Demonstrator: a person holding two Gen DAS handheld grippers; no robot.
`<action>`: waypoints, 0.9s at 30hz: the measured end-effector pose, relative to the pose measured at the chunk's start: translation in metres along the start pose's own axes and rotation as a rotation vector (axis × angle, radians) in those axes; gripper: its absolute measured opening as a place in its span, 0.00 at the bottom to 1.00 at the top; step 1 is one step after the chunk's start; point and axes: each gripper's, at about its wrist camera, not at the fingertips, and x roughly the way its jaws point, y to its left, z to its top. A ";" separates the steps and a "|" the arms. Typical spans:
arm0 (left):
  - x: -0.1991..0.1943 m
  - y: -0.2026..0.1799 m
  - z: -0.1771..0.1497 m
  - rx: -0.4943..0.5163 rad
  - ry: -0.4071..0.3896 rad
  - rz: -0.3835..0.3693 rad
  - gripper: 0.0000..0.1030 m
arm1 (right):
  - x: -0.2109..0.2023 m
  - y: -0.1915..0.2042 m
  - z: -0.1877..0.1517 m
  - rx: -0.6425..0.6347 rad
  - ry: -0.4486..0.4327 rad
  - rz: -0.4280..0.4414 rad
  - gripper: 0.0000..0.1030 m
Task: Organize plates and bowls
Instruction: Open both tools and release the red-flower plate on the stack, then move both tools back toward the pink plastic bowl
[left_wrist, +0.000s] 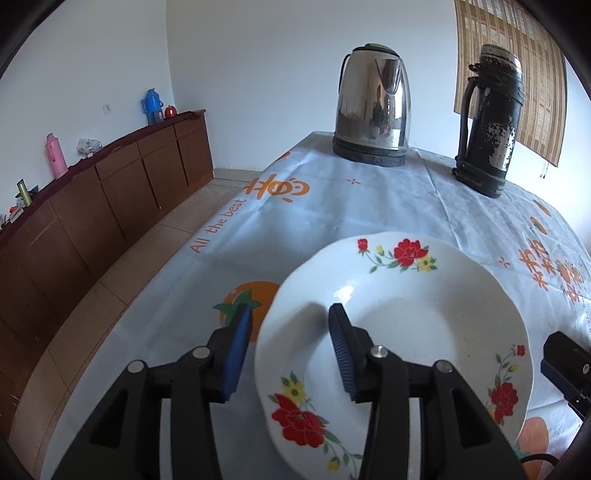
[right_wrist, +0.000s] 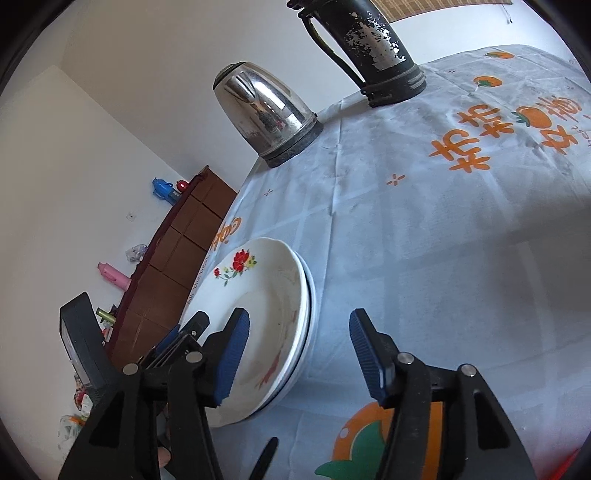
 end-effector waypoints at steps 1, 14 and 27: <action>-0.002 0.001 0.000 -0.004 -0.008 -0.003 0.42 | -0.006 0.001 -0.001 -0.006 -0.035 -0.027 0.57; -0.040 0.008 -0.003 -0.014 -0.238 0.065 0.69 | -0.062 0.033 -0.031 -0.202 -0.295 -0.150 0.66; -0.062 0.024 -0.026 -0.081 -0.221 0.013 0.76 | -0.072 0.035 -0.056 -0.227 -0.281 -0.167 0.66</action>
